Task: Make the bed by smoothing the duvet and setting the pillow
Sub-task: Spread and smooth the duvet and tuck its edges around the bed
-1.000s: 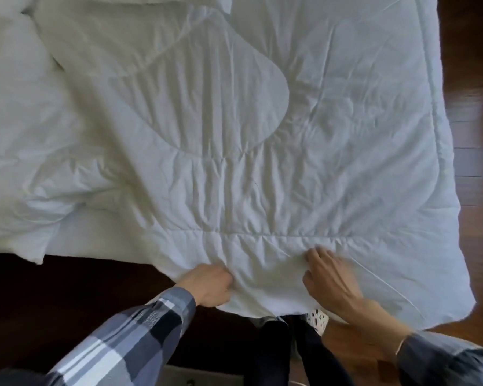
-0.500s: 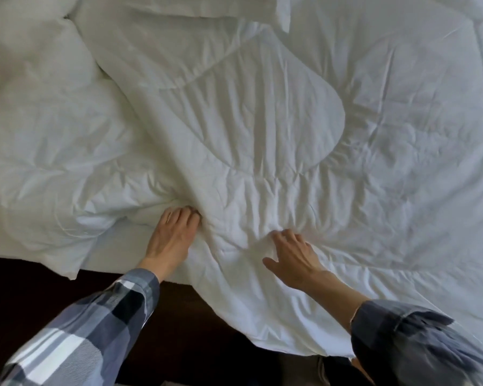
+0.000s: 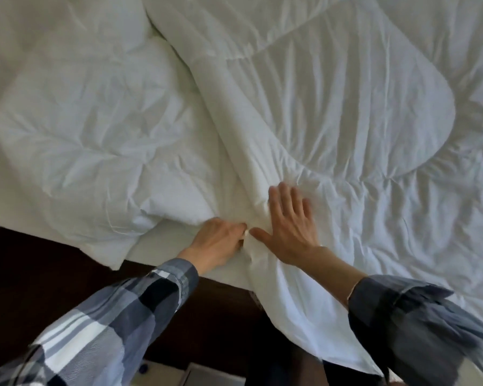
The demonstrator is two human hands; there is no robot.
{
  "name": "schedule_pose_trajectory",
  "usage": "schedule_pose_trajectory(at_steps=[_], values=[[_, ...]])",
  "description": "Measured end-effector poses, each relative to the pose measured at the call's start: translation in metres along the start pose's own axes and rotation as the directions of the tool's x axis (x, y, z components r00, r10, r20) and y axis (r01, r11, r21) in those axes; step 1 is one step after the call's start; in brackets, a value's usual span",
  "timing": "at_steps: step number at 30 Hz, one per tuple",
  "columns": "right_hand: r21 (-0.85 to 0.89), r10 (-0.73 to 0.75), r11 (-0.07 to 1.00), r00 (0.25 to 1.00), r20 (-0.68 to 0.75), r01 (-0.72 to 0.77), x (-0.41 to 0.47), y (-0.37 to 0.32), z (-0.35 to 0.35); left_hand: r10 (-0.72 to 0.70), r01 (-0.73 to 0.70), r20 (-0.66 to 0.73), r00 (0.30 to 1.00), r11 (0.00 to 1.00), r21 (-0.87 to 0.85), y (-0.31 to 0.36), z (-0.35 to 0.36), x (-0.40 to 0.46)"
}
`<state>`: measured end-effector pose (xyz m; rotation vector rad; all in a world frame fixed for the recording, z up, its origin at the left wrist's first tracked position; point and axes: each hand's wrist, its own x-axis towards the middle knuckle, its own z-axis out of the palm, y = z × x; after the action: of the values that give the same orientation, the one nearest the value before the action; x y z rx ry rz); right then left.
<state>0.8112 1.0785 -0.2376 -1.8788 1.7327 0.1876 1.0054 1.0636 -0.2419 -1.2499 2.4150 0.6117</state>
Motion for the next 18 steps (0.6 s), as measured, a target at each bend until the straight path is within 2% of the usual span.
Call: schedule_pose_trajectory(at_steps=[2,4,6,8,11,12,14,15,16,17,18], values=[[-0.061,-0.028,0.998,0.992,0.124,0.035,-0.012,0.004,0.005,0.03,-0.035,0.234,0.972,0.999,0.015,0.011,0.015,-0.043],[-0.112,-0.035,0.992,0.98,0.197,0.058,-0.024,0.01,0.011,0.064,-0.099,0.468,0.881,0.994,0.049,0.015,0.022,-0.088],[-0.143,-0.055,0.986,0.974,0.221,0.088,-0.032,0.014,0.011,0.014,-0.064,0.594,0.805,0.996,0.064,0.001,0.018,-0.12],[-0.134,-0.087,0.985,0.987,0.133,0.105,-0.035,0.009,0.008,-0.02,-0.033,0.627,0.779,0.997,0.072,-0.022,0.012,-0.133],[-0.092,-0.204,0.976,0.974,-0.1,0.195,-0.033,-0.005,0.009,-0.023,-0.052,0.607,0.794,0.993,0.106,-0.032,0.013,-0.13],[-0.096,-0.207,0.975,0.975,-0.083,0.199,-0.032,-0.005,0.013,-0.035,-0.051,0.599,0.8,0.991,0.127,-0.029,0.016,-0.128],[-0.214,-0.176,0.956,0.976,0.132,0.201,-0.032,0.003,0.022,-0.064,-0.03,0.594,0.802,0.989,0.148,-0.027,0.024,-0.13],[-0.313,-0.135,0.926,0.961,0.242,0.209,-0.033,0.01,0.029,-0.089,-0.008,0.614,0.784,0.988,0.154,-0.032,0.026,-0.133],[-0.355,-0.115,0.909,0.949,0.292,0.219,-0.033,0.013,0.035,-0.126,0.019,0.643,0.756,0.985,0.172,-0.041,0.026,-0.136],[-0.331,-0.151,0.911,0.946,0.286,0.246,-0.034,0.013,0.036,-0.164,0.045,0.675,0.719,0.981,0.191,-0.054,0.025,-0.141],[-0.274,-0.219,0.921,0.95,0.221,0.276,-0.034,0.012,0.033,-0.204,0.066,0.714,0.67,0.974,0.215,-0.066,0.023,-0.146]])
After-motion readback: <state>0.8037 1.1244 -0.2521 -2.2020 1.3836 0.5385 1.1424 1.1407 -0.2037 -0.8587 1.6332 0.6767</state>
